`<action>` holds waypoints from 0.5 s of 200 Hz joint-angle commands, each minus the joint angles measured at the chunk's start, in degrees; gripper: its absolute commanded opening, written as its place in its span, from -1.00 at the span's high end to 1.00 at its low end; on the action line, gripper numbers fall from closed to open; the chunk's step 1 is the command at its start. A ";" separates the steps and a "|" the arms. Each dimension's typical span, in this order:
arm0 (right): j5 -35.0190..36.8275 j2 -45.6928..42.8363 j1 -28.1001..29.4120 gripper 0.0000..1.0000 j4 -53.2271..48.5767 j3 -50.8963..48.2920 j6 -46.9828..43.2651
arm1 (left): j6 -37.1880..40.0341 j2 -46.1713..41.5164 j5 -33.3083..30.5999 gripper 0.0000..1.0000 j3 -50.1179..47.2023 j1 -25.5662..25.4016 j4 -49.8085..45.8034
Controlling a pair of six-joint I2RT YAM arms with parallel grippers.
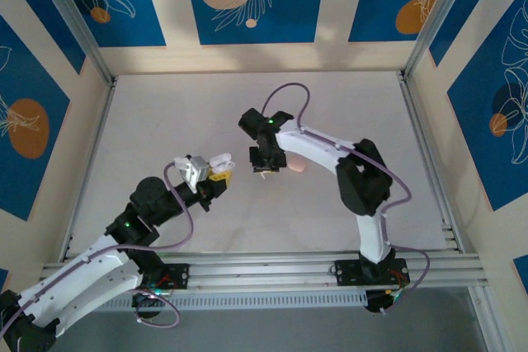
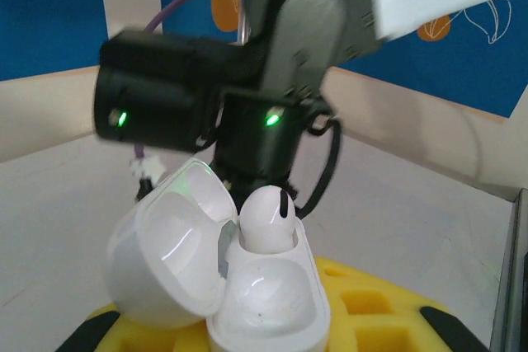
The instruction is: Insert the wireless bluetooth earbuds into the charging case
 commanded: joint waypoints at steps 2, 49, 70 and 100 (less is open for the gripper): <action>1.28 -6.99 -0.50 0.46 3.11 -4.92 3.03 | -1.69 1.90 2.38 0.75 2.01 -0.55 5.29; 1.85 -20.29 -1.91 0.46 7.02 -13.79 5.35 | -4.38 8.03 4.97 0.77 2.22 -0.71 11.61; 1.51 -25.65 -2.84 0.46 8.11 -16.82 6.12 | -4.82 10.71 5.10 0.78 2.88 -1.31 13.23; 1.14 -32.92 -4.01 0.46 10.19 -20.65 7.33 | -4.93 13.98 4.77 0.78 3.85 -2.65 14.75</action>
